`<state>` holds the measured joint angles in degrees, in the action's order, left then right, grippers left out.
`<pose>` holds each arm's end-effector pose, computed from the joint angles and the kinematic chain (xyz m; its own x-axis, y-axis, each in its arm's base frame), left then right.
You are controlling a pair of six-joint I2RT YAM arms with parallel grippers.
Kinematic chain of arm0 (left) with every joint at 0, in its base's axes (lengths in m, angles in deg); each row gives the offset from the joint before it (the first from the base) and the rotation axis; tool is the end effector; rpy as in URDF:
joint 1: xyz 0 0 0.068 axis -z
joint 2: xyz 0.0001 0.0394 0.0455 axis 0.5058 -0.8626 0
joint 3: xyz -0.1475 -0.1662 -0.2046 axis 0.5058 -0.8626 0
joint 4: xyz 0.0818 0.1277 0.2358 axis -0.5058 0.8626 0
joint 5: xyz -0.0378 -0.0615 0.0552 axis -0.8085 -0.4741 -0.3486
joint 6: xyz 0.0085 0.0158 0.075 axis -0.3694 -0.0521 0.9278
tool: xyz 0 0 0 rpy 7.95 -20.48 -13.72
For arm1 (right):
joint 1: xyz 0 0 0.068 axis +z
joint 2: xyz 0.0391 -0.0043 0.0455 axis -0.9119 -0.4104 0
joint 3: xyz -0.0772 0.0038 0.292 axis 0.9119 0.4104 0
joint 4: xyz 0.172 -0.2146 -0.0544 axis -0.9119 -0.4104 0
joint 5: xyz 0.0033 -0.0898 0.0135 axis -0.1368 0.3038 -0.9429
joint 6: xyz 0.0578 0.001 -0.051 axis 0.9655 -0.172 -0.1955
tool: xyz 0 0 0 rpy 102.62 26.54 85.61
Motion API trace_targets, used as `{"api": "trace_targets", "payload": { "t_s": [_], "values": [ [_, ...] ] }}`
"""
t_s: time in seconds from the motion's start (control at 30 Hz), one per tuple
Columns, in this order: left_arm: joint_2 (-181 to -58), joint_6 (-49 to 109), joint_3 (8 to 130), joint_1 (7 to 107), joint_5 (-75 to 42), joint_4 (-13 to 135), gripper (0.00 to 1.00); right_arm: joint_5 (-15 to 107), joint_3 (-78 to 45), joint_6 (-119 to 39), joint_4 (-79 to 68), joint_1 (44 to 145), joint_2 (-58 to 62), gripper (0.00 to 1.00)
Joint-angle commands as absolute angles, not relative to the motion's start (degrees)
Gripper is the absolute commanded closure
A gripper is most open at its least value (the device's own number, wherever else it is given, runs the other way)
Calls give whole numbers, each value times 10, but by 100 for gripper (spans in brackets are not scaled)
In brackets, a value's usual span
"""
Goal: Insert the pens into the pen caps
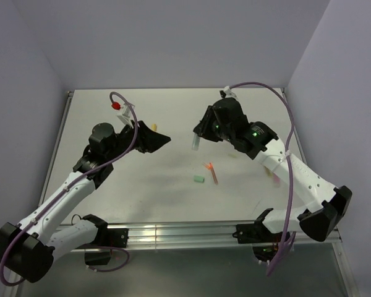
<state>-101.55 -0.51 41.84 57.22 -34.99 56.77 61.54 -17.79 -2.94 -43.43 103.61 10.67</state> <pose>0.2235 -0.1462 0.3497 -0.6050 -0.3593 -0.7106 0.5369 0.4750 -0.6973 0.2469 0.1810 0.3944 -0.6850 0.3399 -0.6445 -0.0668 0.8515 0.5200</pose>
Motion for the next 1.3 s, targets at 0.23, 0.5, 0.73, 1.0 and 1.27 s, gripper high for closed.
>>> {"api": "trace_targets", "payload": {
  "t_s": [0.23,0.5,0.73,1.0,1.27],
  "values": [
    [-1047,-6,445,608,-363,502,32,643,-321,-5,-428,1099,32,100],
    [-1066,-12,462,619,-360,495,34,653,-365,-6,-432,1136,-8,100],
    [-1071,-12,474,623,-356,502,35,661,-364,-5,-426,1148,-12,100],
    [-1078,-20,471,625,-355,490,41,659,-369,-1,-418,1164,-22,100],
    [-1074,-16,474,624,-353,502,55,659,-365,1,-412,1172,-30,100]
  ]
}}
